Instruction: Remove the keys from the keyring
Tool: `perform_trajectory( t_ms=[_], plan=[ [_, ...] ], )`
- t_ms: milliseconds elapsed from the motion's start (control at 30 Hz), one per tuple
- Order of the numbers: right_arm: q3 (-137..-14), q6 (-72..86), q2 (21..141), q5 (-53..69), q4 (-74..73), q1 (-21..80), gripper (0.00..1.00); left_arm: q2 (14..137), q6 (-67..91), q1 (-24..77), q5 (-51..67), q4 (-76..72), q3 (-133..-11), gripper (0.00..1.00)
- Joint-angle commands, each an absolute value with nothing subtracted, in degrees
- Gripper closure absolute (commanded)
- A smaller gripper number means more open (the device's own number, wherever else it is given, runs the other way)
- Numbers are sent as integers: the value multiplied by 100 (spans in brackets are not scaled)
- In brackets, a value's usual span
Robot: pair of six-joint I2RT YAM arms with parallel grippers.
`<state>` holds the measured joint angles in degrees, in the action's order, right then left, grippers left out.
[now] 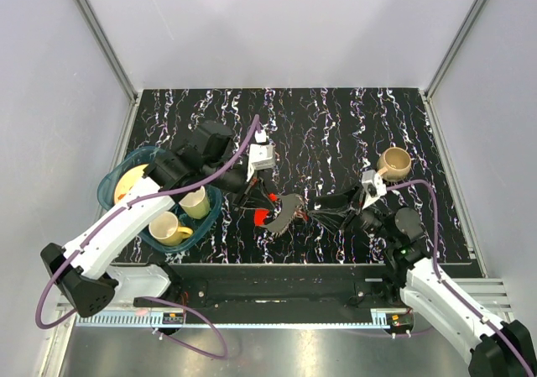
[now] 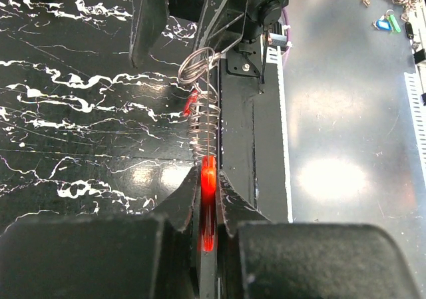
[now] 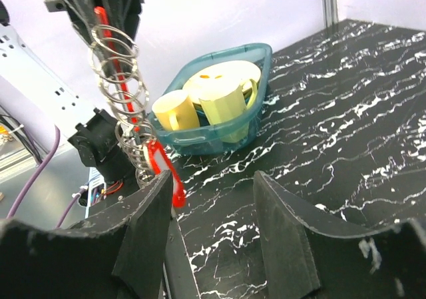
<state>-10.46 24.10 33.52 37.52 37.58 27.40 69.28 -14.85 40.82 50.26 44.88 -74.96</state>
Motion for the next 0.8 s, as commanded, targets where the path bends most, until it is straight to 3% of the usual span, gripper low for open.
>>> perform_trajectory(
  t_ms=[0, 767],
  plan=[
    [-993, 2505, 3488, 3858, 4824, 2856, 43, 6970, -1547, 4078, 5317, 4447, -7848, 100],
    [-1327, 2153, 4086, 4069, 4710, 3375, 45, 6882, -1134, 4087, 5528, 3964, -7690, 100]
  ],
)
